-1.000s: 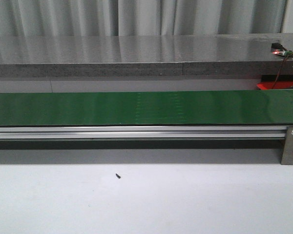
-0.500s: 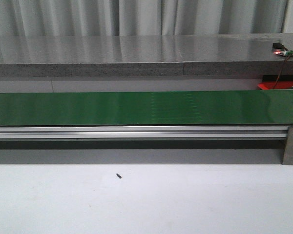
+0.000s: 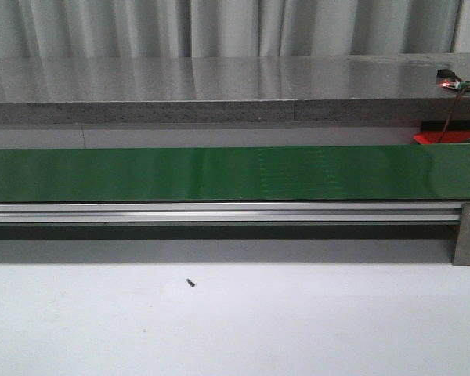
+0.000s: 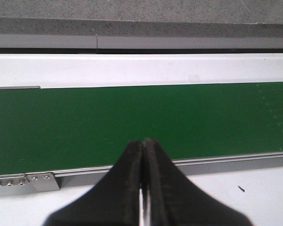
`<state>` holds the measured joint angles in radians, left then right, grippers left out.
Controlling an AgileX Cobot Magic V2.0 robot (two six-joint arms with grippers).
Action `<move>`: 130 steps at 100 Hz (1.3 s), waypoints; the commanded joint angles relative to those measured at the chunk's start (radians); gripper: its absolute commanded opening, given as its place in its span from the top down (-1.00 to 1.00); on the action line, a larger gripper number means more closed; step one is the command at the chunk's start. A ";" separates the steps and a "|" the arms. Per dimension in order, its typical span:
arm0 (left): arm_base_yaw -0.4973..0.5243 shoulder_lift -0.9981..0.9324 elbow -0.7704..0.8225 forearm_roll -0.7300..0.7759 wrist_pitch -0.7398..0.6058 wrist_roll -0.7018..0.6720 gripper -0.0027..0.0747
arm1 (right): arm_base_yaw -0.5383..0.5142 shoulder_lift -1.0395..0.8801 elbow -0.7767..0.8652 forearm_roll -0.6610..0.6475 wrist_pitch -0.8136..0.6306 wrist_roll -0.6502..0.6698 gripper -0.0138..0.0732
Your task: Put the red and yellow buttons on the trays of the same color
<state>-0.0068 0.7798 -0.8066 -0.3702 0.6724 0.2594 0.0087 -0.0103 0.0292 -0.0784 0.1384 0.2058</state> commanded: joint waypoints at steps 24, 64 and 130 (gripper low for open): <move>-0.006 -0.002 -0.024 -0.018 -0.063 -0.005 0.98 | -0.007 -0.019 -0.018 -0.006 -0.076 -0.001 0.84; -0.065 -0.097 0.117 0.256 -0.465 -0.216 0.98 | -0.007 -0.019 -0.018 -0.006 -0.076 -0.001 0.84; -0.045 -0.464 0.536 0.340 -0.712 -0.272 0.98 | -0.007 -0.019 -0.018 -0.006 -0.076 -0.001 0.84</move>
<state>-0.0630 0.3614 -0.2961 -0.0206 0.0916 0.0000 0.0087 -0.0103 0.0292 -0.0784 0.1384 0.2076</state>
